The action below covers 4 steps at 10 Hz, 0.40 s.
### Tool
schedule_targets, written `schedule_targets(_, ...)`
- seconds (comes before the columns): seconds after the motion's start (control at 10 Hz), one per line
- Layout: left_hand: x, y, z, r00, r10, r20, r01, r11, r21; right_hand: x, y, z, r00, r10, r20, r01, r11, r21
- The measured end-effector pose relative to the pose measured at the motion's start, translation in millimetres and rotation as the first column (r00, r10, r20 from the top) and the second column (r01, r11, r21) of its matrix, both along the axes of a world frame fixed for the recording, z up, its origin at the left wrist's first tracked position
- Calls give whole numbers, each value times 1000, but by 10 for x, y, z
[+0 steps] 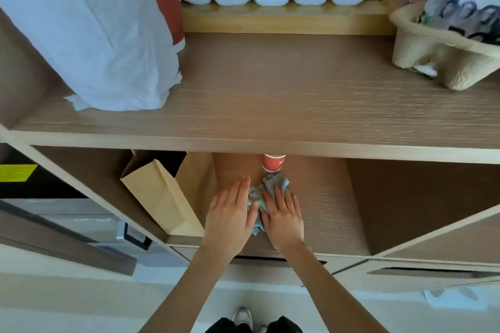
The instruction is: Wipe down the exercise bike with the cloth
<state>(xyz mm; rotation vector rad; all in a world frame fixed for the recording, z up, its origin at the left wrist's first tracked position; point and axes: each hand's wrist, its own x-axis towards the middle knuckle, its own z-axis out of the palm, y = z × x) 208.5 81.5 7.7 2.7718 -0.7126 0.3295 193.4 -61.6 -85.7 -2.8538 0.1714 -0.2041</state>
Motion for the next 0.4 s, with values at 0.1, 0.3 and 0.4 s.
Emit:
schedule_targets(0.1,-54,3,-58,1000,15,-17,-15,1000,7,24,-21,40,996,26,-82,-26,1000,-5)
schedule_targets(0.3,-176,23,-64,999,46,-16,-46,999,0,-119,-207,402,988,86,-131,-68,989,133)
schedule_targets(0.4,-237,-2,-54,997,67,32,-67,998,-12,-286,-287,684,997,49,67,-55,994,91)
